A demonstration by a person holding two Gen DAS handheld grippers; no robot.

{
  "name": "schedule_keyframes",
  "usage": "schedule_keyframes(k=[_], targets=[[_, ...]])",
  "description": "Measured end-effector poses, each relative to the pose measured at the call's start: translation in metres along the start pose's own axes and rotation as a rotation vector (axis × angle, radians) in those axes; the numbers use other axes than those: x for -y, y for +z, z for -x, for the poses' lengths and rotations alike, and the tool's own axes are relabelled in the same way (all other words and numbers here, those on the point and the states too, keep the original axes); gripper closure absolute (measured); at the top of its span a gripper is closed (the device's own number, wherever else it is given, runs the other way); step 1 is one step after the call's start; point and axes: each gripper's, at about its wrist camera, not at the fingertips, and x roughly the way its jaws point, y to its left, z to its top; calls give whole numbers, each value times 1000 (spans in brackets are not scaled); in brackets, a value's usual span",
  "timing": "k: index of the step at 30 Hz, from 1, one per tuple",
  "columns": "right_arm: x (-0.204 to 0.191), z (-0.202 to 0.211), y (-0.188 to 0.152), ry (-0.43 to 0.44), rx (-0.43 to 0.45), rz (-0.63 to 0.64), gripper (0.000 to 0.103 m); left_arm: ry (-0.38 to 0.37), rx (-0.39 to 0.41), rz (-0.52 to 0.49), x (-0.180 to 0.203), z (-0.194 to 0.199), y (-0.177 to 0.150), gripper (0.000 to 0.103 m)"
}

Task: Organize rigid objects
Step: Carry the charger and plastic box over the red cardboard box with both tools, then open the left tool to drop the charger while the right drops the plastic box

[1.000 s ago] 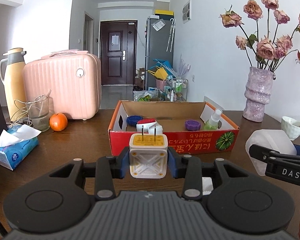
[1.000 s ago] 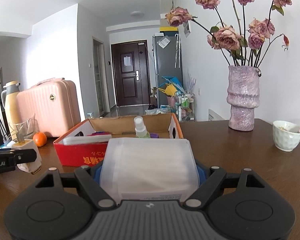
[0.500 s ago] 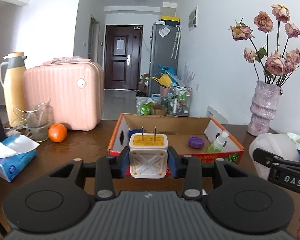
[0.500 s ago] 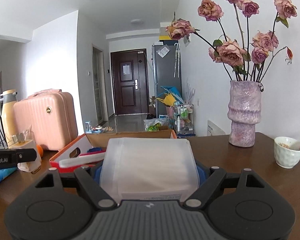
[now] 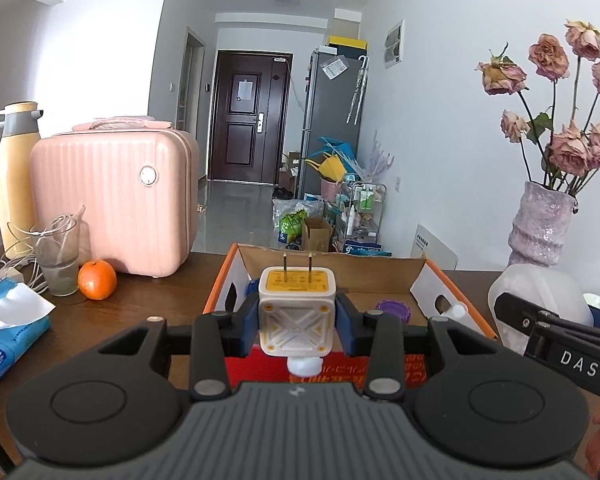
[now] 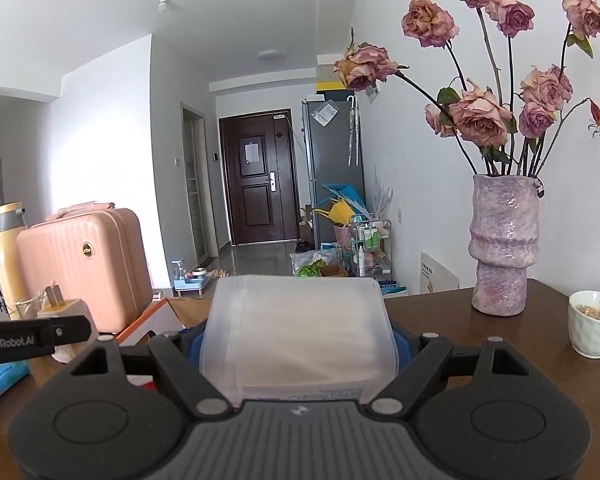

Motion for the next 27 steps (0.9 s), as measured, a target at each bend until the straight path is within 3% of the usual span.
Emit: schedule_keyframes(k=[8,27], targets=[[1,-25,12,12,14,-16,22,6,-1,-4,8,-22,7,64],[8,-104,26,25,-51,-22,22,33,-29,-10,7,-83,20,64]])
